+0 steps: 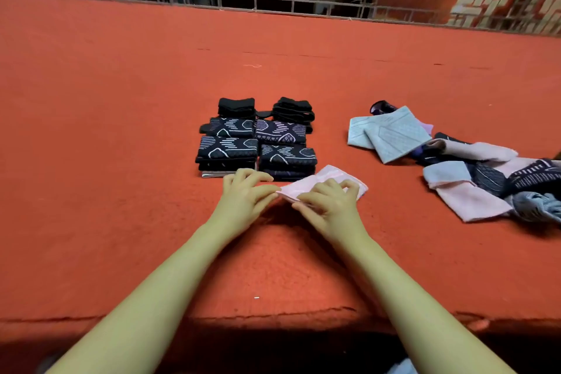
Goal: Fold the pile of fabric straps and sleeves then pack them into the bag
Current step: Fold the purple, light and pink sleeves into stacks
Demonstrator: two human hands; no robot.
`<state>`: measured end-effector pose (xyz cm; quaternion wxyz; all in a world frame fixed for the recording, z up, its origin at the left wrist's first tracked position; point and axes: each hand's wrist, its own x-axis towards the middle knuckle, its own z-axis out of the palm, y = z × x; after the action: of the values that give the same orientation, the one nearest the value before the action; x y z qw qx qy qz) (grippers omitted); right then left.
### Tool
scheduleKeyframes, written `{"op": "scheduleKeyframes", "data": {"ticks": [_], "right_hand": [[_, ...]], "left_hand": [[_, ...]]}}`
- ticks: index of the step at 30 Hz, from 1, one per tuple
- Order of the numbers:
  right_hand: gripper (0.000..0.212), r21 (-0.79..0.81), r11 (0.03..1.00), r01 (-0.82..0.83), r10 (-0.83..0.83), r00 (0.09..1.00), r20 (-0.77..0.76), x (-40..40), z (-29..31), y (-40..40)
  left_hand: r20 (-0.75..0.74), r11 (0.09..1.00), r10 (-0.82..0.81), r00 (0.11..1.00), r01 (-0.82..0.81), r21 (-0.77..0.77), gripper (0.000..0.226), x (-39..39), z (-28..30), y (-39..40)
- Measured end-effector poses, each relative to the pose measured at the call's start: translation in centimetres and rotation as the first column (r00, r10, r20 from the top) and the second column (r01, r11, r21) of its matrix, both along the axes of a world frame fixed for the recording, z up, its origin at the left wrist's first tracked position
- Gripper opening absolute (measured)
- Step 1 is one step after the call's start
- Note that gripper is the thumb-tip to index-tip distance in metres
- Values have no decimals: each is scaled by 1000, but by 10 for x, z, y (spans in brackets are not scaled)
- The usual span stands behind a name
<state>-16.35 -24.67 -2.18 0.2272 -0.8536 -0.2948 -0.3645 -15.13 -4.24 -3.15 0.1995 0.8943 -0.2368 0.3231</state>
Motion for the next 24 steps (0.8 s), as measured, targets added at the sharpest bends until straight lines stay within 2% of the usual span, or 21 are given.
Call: {"op": "scheduleKeyframes", "data": {"ticks": [7,9,11,14,16,19,22,24], "right_hand": [[29,17,999,-30,33,987,-158,-7,-11,60],[38,-58,996,-62,46,970,-238,-11,-18,71],[51,-104,991,-85,45,940,-339,-15,-22,75],[56,22,1000,-7,16,908,-418,-16,-23,66],[51,76,990,118,-79,917,-392,-9,-24,52],[43,-41,965,259,-259,916,-306,2,-32,28],[46,-167,906,390,-422,871,-254,10,-36,6],[48,-208,859,468,-510,816,-272,16,-36,-7]], "left_hand": [[-94,997,65,993,-60,49,42,-27,-11,41],[-197,997,73,978,-65,47,52,-32,-14,47],[-315,992,99,944,-68,108,62,-36,-16,49],[-256,964,191,948,-132,231,47,-44,-23,43],[-195,948,285,939,-246,201,37,-46,-27,35],[-227,911,403,887,-365,190,39,-42,-27,13],[-351,889,447,822,-367,274,39,-38,-16,-7],[-339,838,526,780,-408,362,39,-32,-15,-14]]}}
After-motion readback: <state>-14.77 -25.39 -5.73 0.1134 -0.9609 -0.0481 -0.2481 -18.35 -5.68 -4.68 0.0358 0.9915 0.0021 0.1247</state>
